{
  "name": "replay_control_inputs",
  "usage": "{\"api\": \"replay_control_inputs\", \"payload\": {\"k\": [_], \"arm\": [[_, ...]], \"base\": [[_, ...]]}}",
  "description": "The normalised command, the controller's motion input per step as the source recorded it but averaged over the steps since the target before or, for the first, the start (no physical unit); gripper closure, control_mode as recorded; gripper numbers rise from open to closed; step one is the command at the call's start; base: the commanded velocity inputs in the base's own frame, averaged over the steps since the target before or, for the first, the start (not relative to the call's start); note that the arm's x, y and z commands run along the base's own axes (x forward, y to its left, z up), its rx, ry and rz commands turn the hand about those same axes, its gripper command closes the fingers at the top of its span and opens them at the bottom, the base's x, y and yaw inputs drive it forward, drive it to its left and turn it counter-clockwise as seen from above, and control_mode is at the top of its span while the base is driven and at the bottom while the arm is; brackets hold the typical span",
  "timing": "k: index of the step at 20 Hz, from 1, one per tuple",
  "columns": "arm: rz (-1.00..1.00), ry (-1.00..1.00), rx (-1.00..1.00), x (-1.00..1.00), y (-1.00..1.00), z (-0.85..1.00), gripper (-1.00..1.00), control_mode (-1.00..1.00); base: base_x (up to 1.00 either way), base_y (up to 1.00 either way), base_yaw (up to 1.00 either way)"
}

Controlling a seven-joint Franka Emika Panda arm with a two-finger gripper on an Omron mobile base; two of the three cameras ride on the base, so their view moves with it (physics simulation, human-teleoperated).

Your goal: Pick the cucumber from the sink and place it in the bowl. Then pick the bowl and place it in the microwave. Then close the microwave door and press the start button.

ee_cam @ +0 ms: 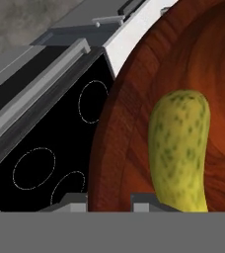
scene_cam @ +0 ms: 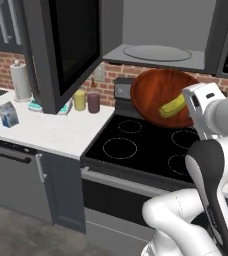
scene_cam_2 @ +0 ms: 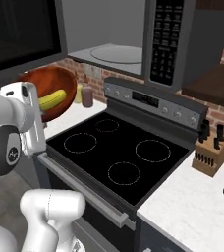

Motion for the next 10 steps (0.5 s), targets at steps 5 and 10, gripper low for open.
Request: {"api": "replay_control_inputs", "payload": {"k": [5,10], "arm": [[0.00,0.00,0.00,0.00,0.00,0.00,1.00,1.00],[0.00,0.00,0.00,0.00,0.00,0.00,1.00,1.00]], "base": [[0.21,-0.14,0.26],[0.00,-0.21,0.28]]}}
